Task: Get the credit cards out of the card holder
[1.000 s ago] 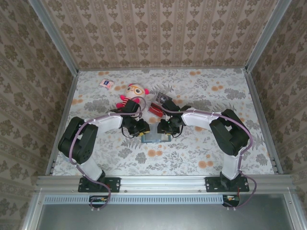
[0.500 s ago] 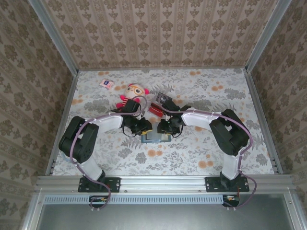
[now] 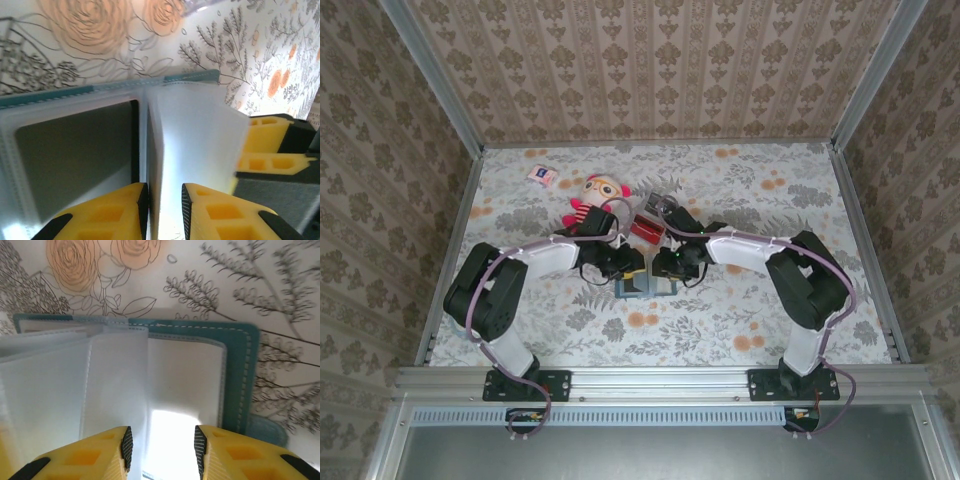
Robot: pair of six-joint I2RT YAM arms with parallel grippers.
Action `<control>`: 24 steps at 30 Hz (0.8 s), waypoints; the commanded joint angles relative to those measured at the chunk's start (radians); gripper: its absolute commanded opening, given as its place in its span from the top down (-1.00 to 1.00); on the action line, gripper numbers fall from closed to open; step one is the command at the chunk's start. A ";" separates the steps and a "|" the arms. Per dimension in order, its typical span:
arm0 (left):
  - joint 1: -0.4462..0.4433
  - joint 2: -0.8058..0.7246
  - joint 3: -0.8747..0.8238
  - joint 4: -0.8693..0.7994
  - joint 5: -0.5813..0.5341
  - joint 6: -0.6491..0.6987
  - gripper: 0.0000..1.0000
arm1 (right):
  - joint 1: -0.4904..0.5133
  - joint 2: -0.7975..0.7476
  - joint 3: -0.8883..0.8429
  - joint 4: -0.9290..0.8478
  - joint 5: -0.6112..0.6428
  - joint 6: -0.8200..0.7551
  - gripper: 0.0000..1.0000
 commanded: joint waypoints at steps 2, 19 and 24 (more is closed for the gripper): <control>-0.021 -0.020 0.036 0.012 0.021 -0.004 0.46 | -0.016 -0.082 -0.031 0.036 0.001 0.041 0.19; -0.075 0.041 0.109 0.007 0.015 -0.012 0.19 | -0.077 -0.228 -0.127 0.068 0.095 0.090 0.21; -0.070 0.019 0.108 -0.023 -0.027 -0.024 -0.07 | -0.076 -0.223 -0.106 0.071 0.062 0.042 0.27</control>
